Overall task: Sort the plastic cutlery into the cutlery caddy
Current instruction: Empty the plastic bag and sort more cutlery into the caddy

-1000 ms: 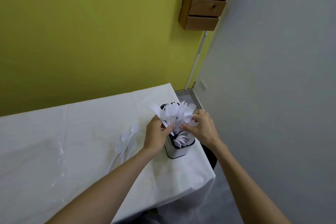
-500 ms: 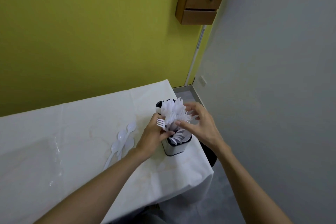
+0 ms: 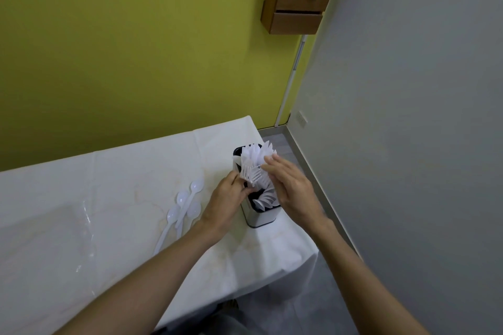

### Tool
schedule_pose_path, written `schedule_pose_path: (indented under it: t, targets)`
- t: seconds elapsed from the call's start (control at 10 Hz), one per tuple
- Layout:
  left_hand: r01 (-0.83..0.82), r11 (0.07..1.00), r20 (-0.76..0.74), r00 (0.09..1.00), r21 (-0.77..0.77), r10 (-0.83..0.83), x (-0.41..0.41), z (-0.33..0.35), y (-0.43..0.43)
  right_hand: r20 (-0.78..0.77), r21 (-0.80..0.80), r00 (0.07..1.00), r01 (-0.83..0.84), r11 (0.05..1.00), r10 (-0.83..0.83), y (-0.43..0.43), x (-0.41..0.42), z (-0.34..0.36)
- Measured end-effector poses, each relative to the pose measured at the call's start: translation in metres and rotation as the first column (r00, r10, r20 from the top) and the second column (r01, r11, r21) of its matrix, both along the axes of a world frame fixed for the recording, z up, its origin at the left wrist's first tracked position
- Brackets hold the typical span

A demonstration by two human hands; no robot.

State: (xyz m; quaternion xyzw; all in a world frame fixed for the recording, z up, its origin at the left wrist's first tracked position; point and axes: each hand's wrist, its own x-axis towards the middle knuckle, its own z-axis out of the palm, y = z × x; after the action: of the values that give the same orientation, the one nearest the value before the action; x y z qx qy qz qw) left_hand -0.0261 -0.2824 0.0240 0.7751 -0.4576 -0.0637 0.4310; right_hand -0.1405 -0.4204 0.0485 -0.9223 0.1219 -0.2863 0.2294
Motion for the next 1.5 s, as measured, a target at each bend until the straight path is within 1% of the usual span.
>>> schedule_pose_path:
  t: [0.1, 0.2, 0.3, 0.4, 0.5, 0.6, 0.7, 0.8, 0.9, 1.0, 1.1, 1.2, 1.3, 1.4, 1.5]
  targets:
    - [0.021, 0.999, 0.092, 0.995, 0.034, -0.024, 0.003, -0.013, -0.004, -0.027, -0.02, 1.0, -0.001, 1.0, 0.0, 0.005, -0.005, 0.005]
    - [-0.016, 0.989, 0.06, 0.998, 0.144, 0.008, 0.01, -0.019, -0.002, -0.033, -0.07, 0.997, -0.07, 0.995, 0.068, 0.009, -0.002, 0.016]
    - [-0.01, 0.996, -0.007, 1.0, 0.084, 0.011, 0.01, -0.015, 0.004, -0.207, -0.085, 0.969, -0.153, 0.985, 0.133, 0.011, -0.002, 0.012]
    - [-0.004, 0.99, 0.131, 0.991, 0.142, -0.015, 0.011, -0.018, 0.008, -0.261, -0.064, 0.958, -0.14, 0.988, 0.119, 0.011, -0.008, 0.006]
    - [-0.007, 0.982, 0.19, 0.981, 0.189, -0.03, 0.011, -0.017, 0.014, -0.265, -0.109, 0.951, -0.191, 0.976, 0.156, 0.019, -0.001, 0.017]
    - [-0.014, 0.977, 0.215, 0.976, 0.213, -0.033, 0.011, -0.021, 0.021, -0.33, -0.224, 0.929, -0.247, 0.943, 0.165, 0.02, 0.004, 0.014]
    - [-0.024, 0.974, 0.207, 0.978, 0.225, -0.023, 0.016, -0.023, 0.034, -0.379, -0.329, 0.918, -0.255, 0.909, 0.12, 0.013, -0.002, 0.0]
    - [-0.088, 0.976, 0.296, 0.955, 0.198, 0.026, 0.023, -0.024, 0.048, -0.328, -0.335, 0.936, -0.241, 0.911, 0.127, 0.021, -0.001, -0.004]
    - [-0.189, 0.956, 0.303, 0.946, 0.226, 0.115, 0.031, -0.032, 0.068, -0.083, -0.282, 0.982, -0.189, 0.941, 0.172, 0.042, 0.016, 0.002]
    - [-0.284, 0.912, 0.112, 0.958, 0.295, 0.262, 0.041, -0.048, 0.095, 0.065, -0.209, 0.98, -0.169, 0.963, 0.186, 0.071, 0.037, -0.005]
    - [-0.462, 0.777, -0.034, 0.851, 0.427, 0.525, 0.05, -0.061, 0.125, -0.189, 0.061, 0.97, -0.141, 0.988, 0.15, 0.104, 0.052, -0.032]
    - [-0.434, 0.639, -0.124, 0.759, 0.635, 0.639, 0.056, -0.078, 0.152, -0.546, 0.413, 0.831, 0.157, 0.897, 0.106, 0.121, 0.068, -0.063]
    - [-0.33, 0.613, -0.182, 0.761, 0.717, 0.623, 0.053, -0.085, 0.167, -0.669, 0.446, 0.742, 0.345, 0.826, 0.052, 0.131, 0.088, -0.081]
    - [-0.329, 0.622, -0.201, 0.752, 0.71, 0.628, 0.052, -0.087, 0.173, -0.728, 0.426, 0.683, 0.387, 0.818, 0.056, 0.146, 0.106, -0.095]
    - [-0.365, 0.667, -0.32, 0.665, 0.649, 0.675, 0.054, -0.087, 0.178, -0.738, 0.407, 0.675, 0.451, 0.794, -0.005, 0.16, 0.117, -0.108]
